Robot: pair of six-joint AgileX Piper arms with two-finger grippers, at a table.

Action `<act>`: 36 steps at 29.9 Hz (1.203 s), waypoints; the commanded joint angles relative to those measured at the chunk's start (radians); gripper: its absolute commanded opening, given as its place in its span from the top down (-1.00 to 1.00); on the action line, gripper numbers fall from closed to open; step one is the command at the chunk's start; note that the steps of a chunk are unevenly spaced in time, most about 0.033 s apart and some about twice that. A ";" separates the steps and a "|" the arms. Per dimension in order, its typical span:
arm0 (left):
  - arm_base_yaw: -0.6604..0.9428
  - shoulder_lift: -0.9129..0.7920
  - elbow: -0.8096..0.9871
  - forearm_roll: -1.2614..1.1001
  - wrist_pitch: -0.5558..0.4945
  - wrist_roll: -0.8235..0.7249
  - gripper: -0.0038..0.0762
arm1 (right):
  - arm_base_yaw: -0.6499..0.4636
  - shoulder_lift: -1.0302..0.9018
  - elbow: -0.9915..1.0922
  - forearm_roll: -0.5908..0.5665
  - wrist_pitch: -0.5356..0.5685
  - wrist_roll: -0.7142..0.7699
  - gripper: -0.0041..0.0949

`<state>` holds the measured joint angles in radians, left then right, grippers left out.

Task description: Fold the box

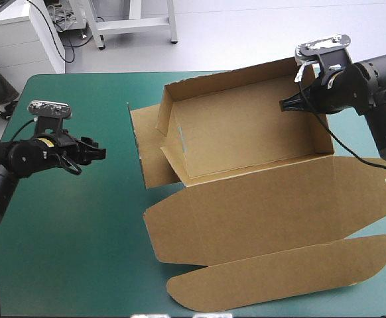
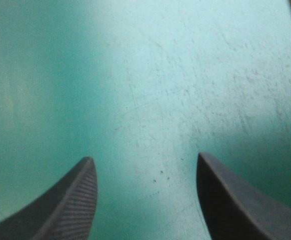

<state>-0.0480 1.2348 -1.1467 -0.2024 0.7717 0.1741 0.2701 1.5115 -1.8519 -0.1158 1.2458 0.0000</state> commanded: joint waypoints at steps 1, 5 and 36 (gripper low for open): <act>0.113 0.052 -0.061 -0.241 -0.011 0.162 -0.15 | -0.003 -0.041 -0.026 0.008 0.009 0.000 0.96; 0.265 0.152 -0.061 -0.623 0.111 0.459 -0.15 | -0.003 -0.041 -0.026 0.009 0.009 0.000 0.96; 0.114 0.530 -0.050 -1.366 0.528 1.040 -0.15 | -0.003 -0.041 -0.026 0.011 0.002 0.000 0.96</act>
<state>0.0694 1.8145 -1.1723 -1.4362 1.1540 1.1914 0.2701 1.5115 -1.8519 -0.1003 1.2458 0.0000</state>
